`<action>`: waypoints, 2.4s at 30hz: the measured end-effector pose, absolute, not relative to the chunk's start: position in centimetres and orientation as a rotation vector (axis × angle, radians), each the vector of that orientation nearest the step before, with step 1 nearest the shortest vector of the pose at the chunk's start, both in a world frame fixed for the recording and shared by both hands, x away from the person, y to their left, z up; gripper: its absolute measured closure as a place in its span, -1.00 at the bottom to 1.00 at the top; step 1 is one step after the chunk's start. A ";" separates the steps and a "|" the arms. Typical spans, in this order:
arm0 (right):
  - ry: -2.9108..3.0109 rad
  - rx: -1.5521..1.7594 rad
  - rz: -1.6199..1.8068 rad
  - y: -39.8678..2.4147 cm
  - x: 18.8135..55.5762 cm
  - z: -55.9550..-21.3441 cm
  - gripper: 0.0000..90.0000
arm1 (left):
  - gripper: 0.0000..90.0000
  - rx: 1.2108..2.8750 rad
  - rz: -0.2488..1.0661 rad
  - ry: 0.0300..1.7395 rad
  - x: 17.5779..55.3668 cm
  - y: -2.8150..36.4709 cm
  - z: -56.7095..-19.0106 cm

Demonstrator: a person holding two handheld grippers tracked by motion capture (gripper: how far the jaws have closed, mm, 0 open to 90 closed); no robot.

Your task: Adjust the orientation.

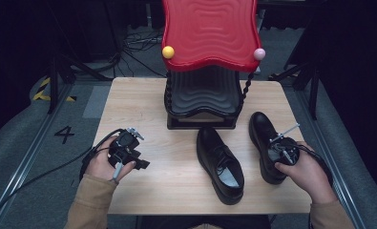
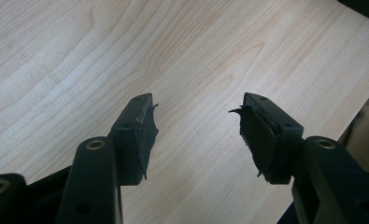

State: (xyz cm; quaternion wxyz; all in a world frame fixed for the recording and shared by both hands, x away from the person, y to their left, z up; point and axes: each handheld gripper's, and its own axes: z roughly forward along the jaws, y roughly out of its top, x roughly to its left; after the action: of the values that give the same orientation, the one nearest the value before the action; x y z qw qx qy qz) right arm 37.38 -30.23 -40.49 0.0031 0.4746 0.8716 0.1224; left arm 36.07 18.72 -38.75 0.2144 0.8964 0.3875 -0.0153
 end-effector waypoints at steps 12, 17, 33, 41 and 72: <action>2.743 1.531 0.435 -30.4 37.4 -40.6 0.90 | 0.02 2.489 -0.032 1.063 36.2 18.7 -38.7; 2.713 1.512 0.472 -30.4 36.7 -39.8 0.90 | 0.02 2.490 -0.033 1.055 36.5 18.5 -38.6; 2.814 1.298 0.435 -28.0 32.6 -37.0 0.90 | 0.02 2.511 -0.049 1.002 37.6 16.8 -38.6; 2.864 1.197 0.414 -26.5 31.7 -36.8 0.89 | 0.02 2.512 -0.053 0.996 37.8 16.6 -38.6; 2.991 1.059 0.281 -22.3 33.1 -39.4 0.86 | 0.01 2.500 -0.029 1.062 36.2 18.3 -38.7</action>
State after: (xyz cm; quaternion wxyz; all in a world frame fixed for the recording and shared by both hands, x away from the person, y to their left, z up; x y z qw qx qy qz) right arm 33.07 -22.30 -39.44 -0.0219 0.3322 0.9388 0.0880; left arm 36.19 18.33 -38.67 0.2110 0.8996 0.3822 -0.0104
